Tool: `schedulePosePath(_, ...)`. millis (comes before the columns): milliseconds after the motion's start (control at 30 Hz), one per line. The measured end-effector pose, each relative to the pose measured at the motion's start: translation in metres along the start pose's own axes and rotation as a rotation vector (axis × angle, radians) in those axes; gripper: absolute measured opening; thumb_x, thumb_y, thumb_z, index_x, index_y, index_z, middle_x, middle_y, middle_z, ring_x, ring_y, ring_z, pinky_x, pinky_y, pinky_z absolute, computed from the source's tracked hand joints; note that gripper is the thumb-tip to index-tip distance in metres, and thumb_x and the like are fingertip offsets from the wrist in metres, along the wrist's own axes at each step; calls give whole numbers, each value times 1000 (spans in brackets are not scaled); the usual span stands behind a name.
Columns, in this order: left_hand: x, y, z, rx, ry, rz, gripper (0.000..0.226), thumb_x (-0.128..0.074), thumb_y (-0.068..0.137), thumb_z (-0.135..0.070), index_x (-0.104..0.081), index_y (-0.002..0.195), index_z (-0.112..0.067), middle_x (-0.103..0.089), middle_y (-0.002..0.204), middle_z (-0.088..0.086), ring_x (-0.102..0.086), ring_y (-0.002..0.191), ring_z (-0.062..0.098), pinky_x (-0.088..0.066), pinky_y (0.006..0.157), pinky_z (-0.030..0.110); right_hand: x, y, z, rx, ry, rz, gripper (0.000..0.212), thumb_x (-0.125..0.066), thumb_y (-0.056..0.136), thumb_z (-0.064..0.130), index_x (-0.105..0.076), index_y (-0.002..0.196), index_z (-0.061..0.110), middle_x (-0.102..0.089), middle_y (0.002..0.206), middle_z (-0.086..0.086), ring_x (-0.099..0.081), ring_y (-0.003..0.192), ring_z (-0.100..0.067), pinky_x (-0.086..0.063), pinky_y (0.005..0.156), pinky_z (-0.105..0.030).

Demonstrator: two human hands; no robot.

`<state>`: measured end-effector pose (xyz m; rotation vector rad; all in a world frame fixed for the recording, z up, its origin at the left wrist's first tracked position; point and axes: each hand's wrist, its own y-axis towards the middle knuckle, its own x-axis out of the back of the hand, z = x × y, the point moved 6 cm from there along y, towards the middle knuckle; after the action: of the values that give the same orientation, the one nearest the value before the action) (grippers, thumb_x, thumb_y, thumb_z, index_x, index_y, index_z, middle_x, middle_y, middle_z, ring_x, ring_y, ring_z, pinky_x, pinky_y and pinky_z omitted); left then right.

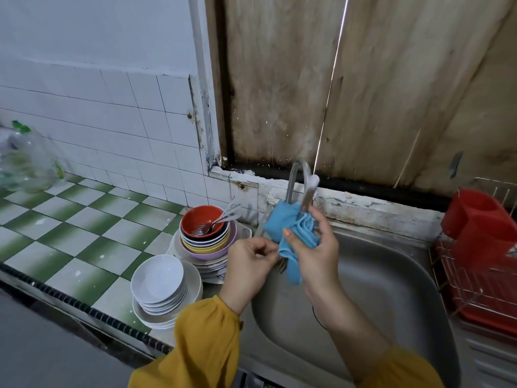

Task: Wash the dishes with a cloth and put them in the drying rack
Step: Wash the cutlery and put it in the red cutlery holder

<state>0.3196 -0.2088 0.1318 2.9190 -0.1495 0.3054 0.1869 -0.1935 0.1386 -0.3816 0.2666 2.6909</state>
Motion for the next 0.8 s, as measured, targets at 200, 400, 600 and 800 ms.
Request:
schedulePosePath(200,26,8,-28,-167,158,-149,21,-74,82,-5,-71,92,-24,-70,86,-2,-64,79,6,-50,73,12,4,19,13,72,-352,189,56,-72,77,-12,-60,115,27,-63,109,8,-65,96,-4,-57,84,-28)
schedulePosePath(400,24,40,-80,-591,753,39,43,-68,88,-14,-59,131,-18,-53,132,4,-45,120,13,-40,101,24,-5,16,16,139,-574,467,70,-72,79,-6,-54,123,46,-58,128,16,-56,116,-3,-49,96,-23)
schedulePosePath(600,11,58,-84,-644,1103,324,17,-59,95,-22,-69,105,-13,-58,103,4,-51,102,21,-47,77,34,1,21,16,186,-745,522,50,-70,80,-5,-62,84,45,-64,98,15,-59,87,1,-44,65,-11)
schedulePosePath(800,25,65,-81,-620,819,331,4,-77,79,-10,-77,83,-10,-61,73,0,-46,71,11,-33,63,21,22,32,32,216,-917,691,42,-65,83,-4,-69,92,37,-66,103,5,-60,85,-14,-48,61,-23)
